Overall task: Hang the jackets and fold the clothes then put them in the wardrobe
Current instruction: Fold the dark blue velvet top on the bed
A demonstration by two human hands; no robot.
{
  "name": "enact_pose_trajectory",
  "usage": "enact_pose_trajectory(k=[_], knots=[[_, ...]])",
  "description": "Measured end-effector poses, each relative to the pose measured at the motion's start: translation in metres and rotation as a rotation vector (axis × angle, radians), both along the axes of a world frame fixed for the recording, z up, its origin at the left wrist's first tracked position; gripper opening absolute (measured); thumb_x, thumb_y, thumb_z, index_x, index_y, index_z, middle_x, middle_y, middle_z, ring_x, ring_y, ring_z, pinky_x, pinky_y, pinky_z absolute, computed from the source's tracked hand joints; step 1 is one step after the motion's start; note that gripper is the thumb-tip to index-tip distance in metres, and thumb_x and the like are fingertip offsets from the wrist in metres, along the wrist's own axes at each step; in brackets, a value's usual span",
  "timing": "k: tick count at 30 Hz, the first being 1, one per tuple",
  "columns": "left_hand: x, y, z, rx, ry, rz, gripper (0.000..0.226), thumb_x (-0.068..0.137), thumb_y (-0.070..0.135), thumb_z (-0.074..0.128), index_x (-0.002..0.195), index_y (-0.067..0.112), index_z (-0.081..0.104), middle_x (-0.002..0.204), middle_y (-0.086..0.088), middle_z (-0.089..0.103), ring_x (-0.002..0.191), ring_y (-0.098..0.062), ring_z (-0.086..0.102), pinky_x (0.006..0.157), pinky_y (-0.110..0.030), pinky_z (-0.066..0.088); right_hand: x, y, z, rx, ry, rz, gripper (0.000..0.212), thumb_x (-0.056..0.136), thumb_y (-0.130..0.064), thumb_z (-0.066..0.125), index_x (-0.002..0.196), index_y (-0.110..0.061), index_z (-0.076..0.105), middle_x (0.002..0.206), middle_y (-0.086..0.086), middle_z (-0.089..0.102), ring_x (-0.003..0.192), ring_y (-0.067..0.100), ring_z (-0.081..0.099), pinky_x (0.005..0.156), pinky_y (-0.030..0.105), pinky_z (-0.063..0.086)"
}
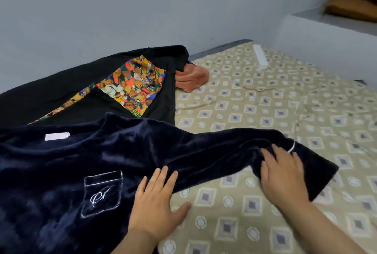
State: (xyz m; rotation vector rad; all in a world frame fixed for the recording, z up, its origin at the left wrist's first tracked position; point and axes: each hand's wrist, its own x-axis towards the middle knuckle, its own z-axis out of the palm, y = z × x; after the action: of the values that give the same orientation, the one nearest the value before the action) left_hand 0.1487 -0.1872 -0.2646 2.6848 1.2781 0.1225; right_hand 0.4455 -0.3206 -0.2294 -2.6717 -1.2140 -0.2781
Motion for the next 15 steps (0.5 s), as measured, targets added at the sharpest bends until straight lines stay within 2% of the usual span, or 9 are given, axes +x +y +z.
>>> enact_pose_trajectory(k=[2,3,5,6,8,9,11,13,15], knots=[[0.001,-0.003,0.001,0.007,-0.004,-0.004,0.087,0.078,0.084,0.008,0.155,0.043,-0.002,0.160,0.016,-0.016,0.145,-0.001,-0.023,0.120,-0.036,-0.015,-0.021,-0.012,-0.013,0.023,0.021,-0.041,0.057,0.093,-0.038,0.040,0.138,-0.008,0.057,0.142,0.024,0.051,0.132,0.040,0.046,0.116,0.054,0.022],[0.001,-0.004,0.001,0.019,-0.019,-0.001,0.083,0.081,0.080,0.007,0.155,0.042,0.003,0.161,0.016,-0.011,0.145,0.000,-0.020,0.120,-0.034,-0.014,-0.029,-0.017,-0.018,0.094,0.028,-0.083,0.053,0.090,-0.033,0.053,0.134,-0.006,0.060,0.137,0.027,0.053,0.124,0.044,0.050,0.111,0.056,0.030],[0.002,-0.006,0.002,0.033,-0.061,0.009,0.076,0.087,0.070,0.002,0.155,0.040,0.015,0.163,0.016,0.003,0.145,0.001,-0.012,0.119,-0.030,-0.013,-0.046,-0.025,-0.024,0.234,0.013,-0.133,0.043,0.083,-0.016,0.066,0.123,-0.001,0.065,0.111,0.025,0.060,0.086,0.040,0.058,0.076,0.049,0.049],[0.002,-0.006,0.003,0.036,-0.067,0.016,0.074,0.088,0.065,0.001,0.154,0.039,0.021,0.162,0.016,0.010,0.146,0.002,-0.007,0.119,-0.028,-0.012,-0.052,-0.028,-0.025,0.270,0.026,-0.129,0.039,0.081,-0.009,0.069,0.120,-0.001,0.067,0.095,0.018,0.059,0.067,0.033,0.054,0.058,0.039,0.047],[0.003,-0.006,0.006,0.039,-0.074,0.026,0.069,0.091,0.057,0.008,0.150,0.036,0.037,0.159,0.013,0.028,0.147,-0.001,0.012,0.119,-0.027,-0.005,-0.058,-0.032,-0.025,0.266,0.160,-0.144,0.044,0.079,-0.002,0.073,0.122,-0.004,0.067,0.075,0.005,0.056,0.046,0.023,0.047,0.039,0.029,0.038],[0.004,-0.006,0.006,0.038,-0.075,0.024,0.066,0.092,0.053,0.013,0.145,0.033,0.047,0.155,0.010,0.038,0.146,-0.005,0.024,0.119,-0.028,0.001,-0.059,-0.031,-0.024,0.252,0.225,-0.160,0.049,0.080,-0.006,0.072,0.128,-0.005,0.064,0.071,0.002,0.057,0.045,0.022,0.050,0.039,0.028,0.038],[0.003,-0.005,0.005,0.062,-0.107,0.025,0.061,0.093,0.048,0.022,0.135,0.028,0.061,0.146,0.007,0.051,0.140,-0.011,0.040,0.118,-0.031,0.012,-0.057,-0.020,-0.023,0.237,0.278,-0.164,0.061,0.089,-0.022,0.063,0.146,-0.008,0.048,0.076,-0.001,0.061,0.060,0.021,0.059,0.049,0.030,0.041],[0.004,-0.003,0.003,0.087,-0.162,0.024,0.057,0.092,0.044,0.026,0.121,0.021,0.070,0.139,0.005,0.059,0.135,-0.014,0.047,0.117,-0.037,0.024,-0.052,-0.004,-0.027,0.251,0.273,-0.106,0.077,0.092,-0.037,0.055,0.156,-0.008,0.025,0.106,0.005,0.064,0.091,0.024,0.062,0.070,0.035,0.048],[0.003,-0.003,0.002,0.121,-0.196,0.015,0.052,0.092,0.040,0.029,0.106,0.015,0.073,0.130,0.000,0.065,0.129,-0.019,0.054,0.112,-0.043,0.034,-0.041,0.008,-0.027,0.323,0.381,-0.078,0.080,0.095,-0.045,0.050,0.159,-0.014,0.013,0.135,0.012,0.053,0.123,0.029,0.049,0.101,0.042,0.041]])
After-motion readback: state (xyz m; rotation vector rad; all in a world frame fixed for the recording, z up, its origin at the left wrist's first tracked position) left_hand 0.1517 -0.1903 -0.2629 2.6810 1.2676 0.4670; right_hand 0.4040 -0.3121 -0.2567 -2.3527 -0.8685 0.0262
